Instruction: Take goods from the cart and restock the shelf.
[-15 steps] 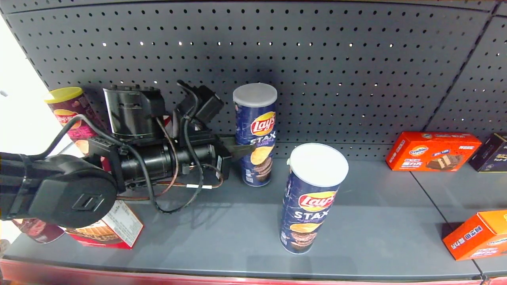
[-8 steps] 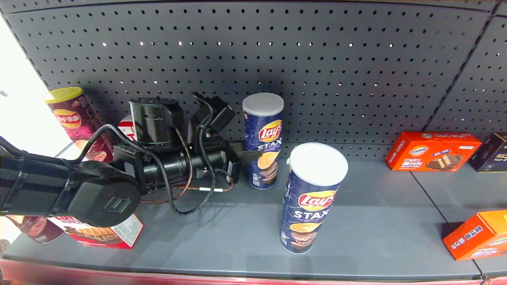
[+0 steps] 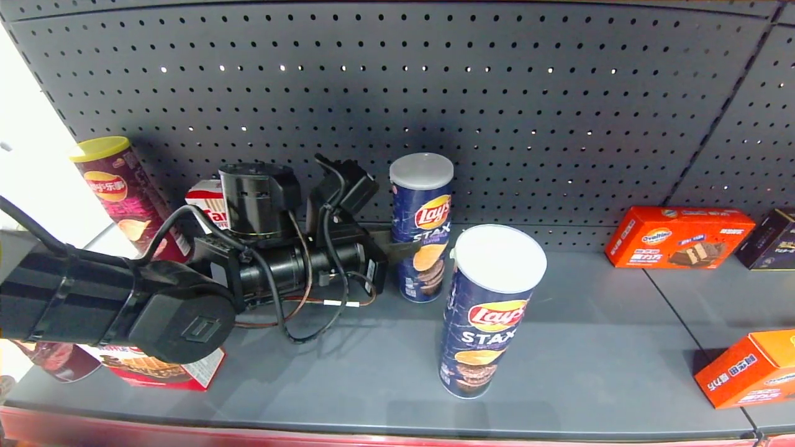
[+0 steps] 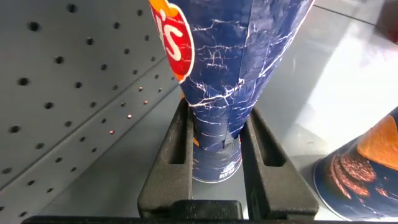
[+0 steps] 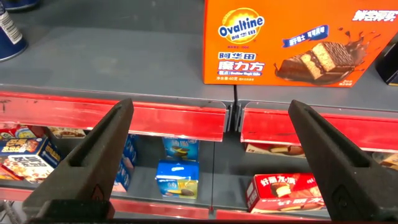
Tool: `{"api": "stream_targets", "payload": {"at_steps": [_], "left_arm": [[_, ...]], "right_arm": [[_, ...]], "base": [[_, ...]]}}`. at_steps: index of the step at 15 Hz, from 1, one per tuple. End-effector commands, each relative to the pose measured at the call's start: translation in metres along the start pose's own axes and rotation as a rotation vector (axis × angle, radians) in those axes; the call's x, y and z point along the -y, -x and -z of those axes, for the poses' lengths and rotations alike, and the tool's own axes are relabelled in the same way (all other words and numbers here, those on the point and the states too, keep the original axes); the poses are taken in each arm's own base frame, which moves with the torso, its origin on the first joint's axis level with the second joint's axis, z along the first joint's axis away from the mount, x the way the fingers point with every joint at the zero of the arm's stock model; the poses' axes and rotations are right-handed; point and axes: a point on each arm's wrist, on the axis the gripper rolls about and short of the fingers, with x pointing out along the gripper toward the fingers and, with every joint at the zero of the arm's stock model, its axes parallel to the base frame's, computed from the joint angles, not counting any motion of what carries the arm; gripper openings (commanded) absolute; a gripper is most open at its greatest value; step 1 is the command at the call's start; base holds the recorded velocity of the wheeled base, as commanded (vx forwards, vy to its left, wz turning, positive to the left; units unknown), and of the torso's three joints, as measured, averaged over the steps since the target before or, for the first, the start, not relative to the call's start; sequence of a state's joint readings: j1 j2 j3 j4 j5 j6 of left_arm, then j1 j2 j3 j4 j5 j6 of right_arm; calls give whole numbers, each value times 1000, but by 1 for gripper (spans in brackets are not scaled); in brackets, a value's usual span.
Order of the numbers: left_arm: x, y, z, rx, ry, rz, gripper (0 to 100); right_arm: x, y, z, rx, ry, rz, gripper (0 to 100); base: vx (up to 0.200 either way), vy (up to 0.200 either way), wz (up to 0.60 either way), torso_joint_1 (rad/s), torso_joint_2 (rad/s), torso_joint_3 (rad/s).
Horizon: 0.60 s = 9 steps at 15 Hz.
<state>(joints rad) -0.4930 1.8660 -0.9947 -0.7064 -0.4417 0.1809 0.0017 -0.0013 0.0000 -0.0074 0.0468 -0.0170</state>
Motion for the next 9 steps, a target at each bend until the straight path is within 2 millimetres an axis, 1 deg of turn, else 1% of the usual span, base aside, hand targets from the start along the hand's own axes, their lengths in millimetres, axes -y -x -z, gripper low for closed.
{"api": "stream_targets", "payload": {"at_steps": [1,2,6,8,9], "left_arm": [[1,0,1,-5,-4,2,0],[1,0,1,-5,-4,2,100],[4,4,6,-14,0,4,100],[8,15,1,1,-7,1,100],[12,24,-1,1,-8,-4,100]], "right_arm": [[0,0,0,-1,1,-1,100],[0,0,0,-1,1,-1,100],[0,0,0,-1,1,-1,100],[0,0,0,-1,1,-1,100],[0,0,0,-1,1,-1,100]], "base": [[0,0,0,0,0,0],[0,0,0,0,0,0],[0,0,0,0,0,0],[0,0,0,0,0,0],[0,0,0,0,0,0]]}}
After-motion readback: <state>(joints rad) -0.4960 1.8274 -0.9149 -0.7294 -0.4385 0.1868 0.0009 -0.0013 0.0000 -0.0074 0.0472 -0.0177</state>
